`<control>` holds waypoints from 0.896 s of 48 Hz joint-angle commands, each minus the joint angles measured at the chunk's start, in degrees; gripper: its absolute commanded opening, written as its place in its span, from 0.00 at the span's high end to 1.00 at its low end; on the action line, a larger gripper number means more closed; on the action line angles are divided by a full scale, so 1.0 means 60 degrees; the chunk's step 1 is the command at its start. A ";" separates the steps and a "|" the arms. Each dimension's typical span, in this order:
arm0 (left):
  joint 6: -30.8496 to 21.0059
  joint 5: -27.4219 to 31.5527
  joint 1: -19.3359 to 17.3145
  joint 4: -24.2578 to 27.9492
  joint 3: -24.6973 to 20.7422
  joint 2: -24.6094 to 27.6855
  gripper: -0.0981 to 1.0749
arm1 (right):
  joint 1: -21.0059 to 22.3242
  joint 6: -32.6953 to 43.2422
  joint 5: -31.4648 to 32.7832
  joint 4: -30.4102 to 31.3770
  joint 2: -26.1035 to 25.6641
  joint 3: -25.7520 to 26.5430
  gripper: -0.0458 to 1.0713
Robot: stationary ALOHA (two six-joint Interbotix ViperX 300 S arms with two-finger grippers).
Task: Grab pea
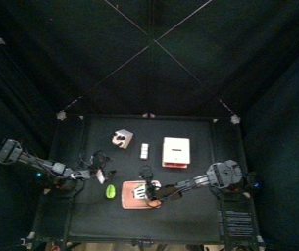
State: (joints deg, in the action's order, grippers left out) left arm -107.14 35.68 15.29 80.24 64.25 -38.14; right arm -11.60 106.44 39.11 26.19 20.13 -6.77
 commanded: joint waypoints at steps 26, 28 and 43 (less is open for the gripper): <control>0.0000 0.0015 -0.0015 0.0015 -0.0132 -0.0015 0.06 | 0.0044 0.0015 -0.0029 0.0015 0.0322 0.0117 0.18; 0.0015 0.0015 -0.0029 0.0015 -0.0117 -0.0015 0.06 | 0.0059 0.0015 -0.0029 0.0015 0.0352 0.0103 0.18; 0.0015 0.0015 -0.0029 0.0015 -0.0117 -0.0015 0.06 | 0.0059 0.0015 -0.0029 0.0000 0.0542 0.0176 0.18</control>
State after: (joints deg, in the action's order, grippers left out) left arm -107.14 35.68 15.29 80.16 64.25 -38.23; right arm -11.51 106.44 39.02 26.10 24.70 -6.77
